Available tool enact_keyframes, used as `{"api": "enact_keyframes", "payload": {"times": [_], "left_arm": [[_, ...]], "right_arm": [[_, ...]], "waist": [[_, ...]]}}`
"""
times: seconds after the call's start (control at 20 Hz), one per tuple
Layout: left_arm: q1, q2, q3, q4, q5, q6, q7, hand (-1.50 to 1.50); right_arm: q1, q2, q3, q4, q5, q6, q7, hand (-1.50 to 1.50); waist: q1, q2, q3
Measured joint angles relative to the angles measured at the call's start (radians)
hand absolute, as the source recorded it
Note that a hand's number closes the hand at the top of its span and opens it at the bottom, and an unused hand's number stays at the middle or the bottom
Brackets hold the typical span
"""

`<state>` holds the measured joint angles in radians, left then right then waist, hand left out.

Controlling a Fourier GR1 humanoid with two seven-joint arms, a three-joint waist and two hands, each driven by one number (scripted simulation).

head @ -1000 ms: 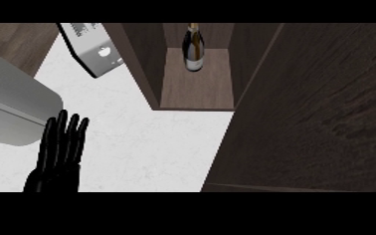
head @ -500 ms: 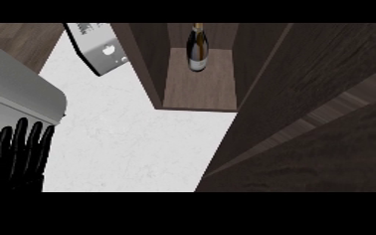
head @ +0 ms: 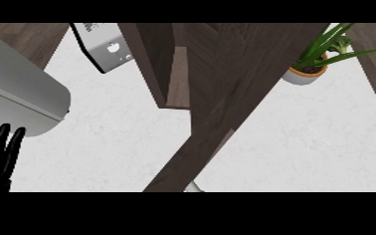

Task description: Pick up the wine, place it into the cabinet and close the cabinet

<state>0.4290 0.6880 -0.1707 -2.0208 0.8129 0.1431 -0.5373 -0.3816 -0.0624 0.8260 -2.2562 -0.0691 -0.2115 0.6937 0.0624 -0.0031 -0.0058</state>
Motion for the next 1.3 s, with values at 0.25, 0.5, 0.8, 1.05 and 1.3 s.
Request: {"api": "enact_keyframes", "payload": {"times": [0.25,0.5,0.8,1.05,1.3], "left_arm": [[0.009,0.033,0.073,0.024,0.051,-0.077,0.001,-1.50],[0.012,0.056,0.135,0.038,0.100,-0.132,0.016,-1.50],[-0.012,0.073,0.182,0.071,0.137,-0.174,0.042,-1.50],[-0.030,0.085,0.207,0.076,0.157,-0.197,0.057,-1.50],[-0.027,0.094,0.253,0.083,0.184,-0.212,0.077,-1.50]], "right_arm": [[-0.266,0.043,-0.049,0.206,-0.096,-0.122,-0.011,1.50],[-0.529,0.056,-0.132,0.443,-0.224,-0.184,-0.056,1.50],[-0.789,0.061,-0.222,0.742,-0.398,-0.160,-0.142,1.50],[-0.859,0.062,-0.254,0.888,-0.632,0.028,-0.122,1.50],[-0.920,0.062,-0.307,1.091,-0.787,0.177,-0.155,1.50]], "waist": [[0.010,0.005,0.000],[0.021,0.008,0.002],[0.024,0.014,0.002],[0.035,0.023,0.003],[0.024,0.020,0.003]]}}
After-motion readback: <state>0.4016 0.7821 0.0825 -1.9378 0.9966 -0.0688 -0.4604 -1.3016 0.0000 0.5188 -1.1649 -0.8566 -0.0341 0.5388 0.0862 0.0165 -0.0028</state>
